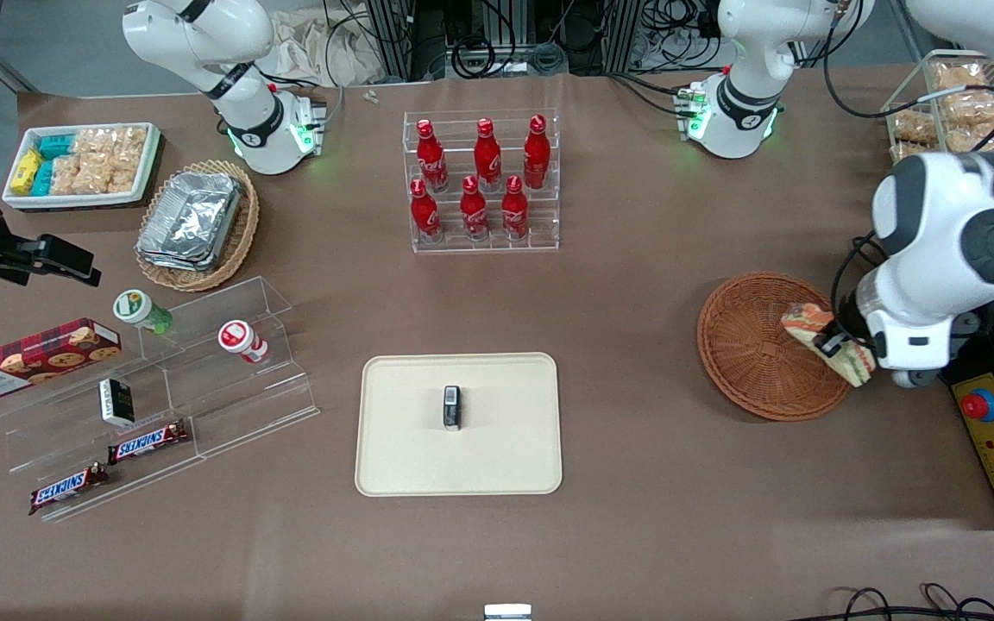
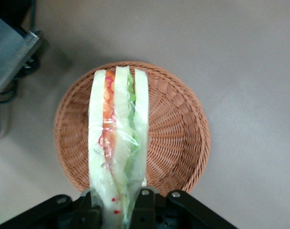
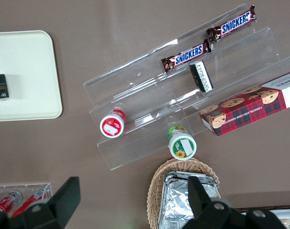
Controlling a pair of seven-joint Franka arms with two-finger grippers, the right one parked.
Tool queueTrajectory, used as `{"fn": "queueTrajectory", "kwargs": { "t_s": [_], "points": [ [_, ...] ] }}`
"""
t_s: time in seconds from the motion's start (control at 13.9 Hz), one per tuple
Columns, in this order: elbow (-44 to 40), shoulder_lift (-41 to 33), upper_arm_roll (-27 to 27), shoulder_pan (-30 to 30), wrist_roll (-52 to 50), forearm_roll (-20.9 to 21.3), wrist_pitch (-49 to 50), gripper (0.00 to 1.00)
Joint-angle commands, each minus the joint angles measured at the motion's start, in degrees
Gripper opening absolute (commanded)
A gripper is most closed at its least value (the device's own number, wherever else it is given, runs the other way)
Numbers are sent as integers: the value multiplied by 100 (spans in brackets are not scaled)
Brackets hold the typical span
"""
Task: Place sandwich from basket to tray
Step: 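Lift the sandwich up out of the basket with the left gripper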
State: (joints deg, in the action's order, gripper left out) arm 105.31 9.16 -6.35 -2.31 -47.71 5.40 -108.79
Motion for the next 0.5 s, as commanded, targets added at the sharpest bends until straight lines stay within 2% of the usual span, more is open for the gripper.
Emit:
{"fn": "queueTrajectory", "kwargs": {
  "t_s": [0.0,0.14,0.29,0.43],
  "points": [
    [-913,-19,-94,20,262,-13,893,0],
    [-1449,7,-278,20,655,-74,1053,0],
    [-1977,112,-620,46,684,-346,1158,0],
    [-2286,243,-962,56,797,-294,1255,0]
  ]
}}
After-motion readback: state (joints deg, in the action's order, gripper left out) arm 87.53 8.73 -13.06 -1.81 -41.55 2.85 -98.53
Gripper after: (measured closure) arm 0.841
